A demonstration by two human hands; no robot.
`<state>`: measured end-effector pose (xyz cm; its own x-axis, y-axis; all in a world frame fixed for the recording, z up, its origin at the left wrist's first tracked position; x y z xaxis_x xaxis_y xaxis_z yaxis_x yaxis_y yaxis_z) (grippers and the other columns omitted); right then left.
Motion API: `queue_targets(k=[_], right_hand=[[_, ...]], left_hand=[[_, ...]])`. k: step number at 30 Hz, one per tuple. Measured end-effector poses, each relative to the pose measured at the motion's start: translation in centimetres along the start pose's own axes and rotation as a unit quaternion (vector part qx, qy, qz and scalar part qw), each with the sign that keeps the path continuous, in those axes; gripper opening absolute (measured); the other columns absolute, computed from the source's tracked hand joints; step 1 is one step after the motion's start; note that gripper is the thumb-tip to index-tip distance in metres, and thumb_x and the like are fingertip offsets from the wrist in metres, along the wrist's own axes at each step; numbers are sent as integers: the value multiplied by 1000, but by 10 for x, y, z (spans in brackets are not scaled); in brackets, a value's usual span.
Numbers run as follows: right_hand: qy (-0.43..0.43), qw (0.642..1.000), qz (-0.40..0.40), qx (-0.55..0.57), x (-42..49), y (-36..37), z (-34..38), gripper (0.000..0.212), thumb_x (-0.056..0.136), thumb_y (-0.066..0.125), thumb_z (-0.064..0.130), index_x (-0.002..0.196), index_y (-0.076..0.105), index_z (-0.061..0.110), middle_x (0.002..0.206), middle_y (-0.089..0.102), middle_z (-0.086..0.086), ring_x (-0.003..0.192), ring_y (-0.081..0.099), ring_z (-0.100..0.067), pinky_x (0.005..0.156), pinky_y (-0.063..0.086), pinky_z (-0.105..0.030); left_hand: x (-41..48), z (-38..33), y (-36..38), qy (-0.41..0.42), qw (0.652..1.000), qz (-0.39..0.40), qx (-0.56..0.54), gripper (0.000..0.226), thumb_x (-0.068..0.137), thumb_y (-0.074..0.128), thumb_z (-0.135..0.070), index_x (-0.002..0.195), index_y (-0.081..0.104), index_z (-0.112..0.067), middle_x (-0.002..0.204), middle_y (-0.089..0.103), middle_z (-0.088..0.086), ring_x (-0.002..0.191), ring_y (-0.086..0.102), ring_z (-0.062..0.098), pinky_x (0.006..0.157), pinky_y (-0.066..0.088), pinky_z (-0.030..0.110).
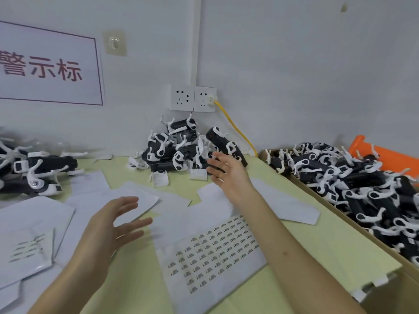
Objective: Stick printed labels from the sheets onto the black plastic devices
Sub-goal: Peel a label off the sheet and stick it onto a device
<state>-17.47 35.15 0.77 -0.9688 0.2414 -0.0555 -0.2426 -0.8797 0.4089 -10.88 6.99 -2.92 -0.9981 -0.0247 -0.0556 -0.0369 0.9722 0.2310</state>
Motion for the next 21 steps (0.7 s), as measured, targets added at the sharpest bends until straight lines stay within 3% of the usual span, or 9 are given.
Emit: queue_targets(k=[3,5,8,10,12,17,21], right_hand=[[-6,990,-8,-143,26,13,-7,19,97,56,11,110,68,17,107,70,-6,81,71,-17,66,54,-27],[-49,957,-25,-286,49,17,-8,26,95,59,10,118,65,19,117,66,-6,95,68,-19,77,56,-31],[-107,832,-7,-544,79,20,-13,60,86,75,26,140,51,20,137,52,-4,125,53,-23,105,45,-42],[-111,728,11,-677,92,22,-24,81,77,80,42,146,42,22,146,44,-4,134,45,-26,111,37,-47],[-118,670,7,-733,103,26,-34,93,74,78,53,151,34,23,155,36,-3,142,37,-28,116,28,-51],[-175,681,-95,-705,116,44,-34,73,77,70,63,132,51,19,140,50,-8,132,46,-31,110,33,-49],[-243,632,-179,-714,109,70,-30,60,78,69,54,123,56,16,141,49,-12,134,41,-32,109,32,-48]], left_hand=[[0,1,1,-7,1000,-4,2,29,103,49,-30,112,72,-16,128,67,1,91,77,33,85,54,48],[-1,2,2,-8,1000,-2,4,28,103,49,-30,112,72,-16,128,67,0,91,77,32,84,54,48],[0,3,4,-9,1000,0,8,27,103,51,-30,111,72,-16,126,67,-1,90,77,32,82,54,46],[1,3,5,-6,1000,1,16,26,103,51,-29,109,72,-16,125,68,-1,88,78,31,81,54,46],[0,2,6,-5,1000,-1,24,26,103,51,-28,108,72,-15,123,68,-2,87,78,31,81,55,45],[-6,-1,12,-2,999,0,46,26,104,48,-25,106,72,-15,118,70,-6,85,78,26,77,55,41],[-11,-6,15,-2,998,0,55,24,104,48,-25,104,71,-18,116,70,-9,83,78,23,74,55,38]])
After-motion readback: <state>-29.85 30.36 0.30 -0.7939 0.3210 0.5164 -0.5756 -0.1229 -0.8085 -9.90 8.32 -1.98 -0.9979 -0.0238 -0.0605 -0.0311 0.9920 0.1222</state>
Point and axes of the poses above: each hand's wrist, its own x-axis towards the middle knuckle, its own y-axis out of the palm, z = x × y, the point moved 5 cm from there along x, towards the middle knuckle
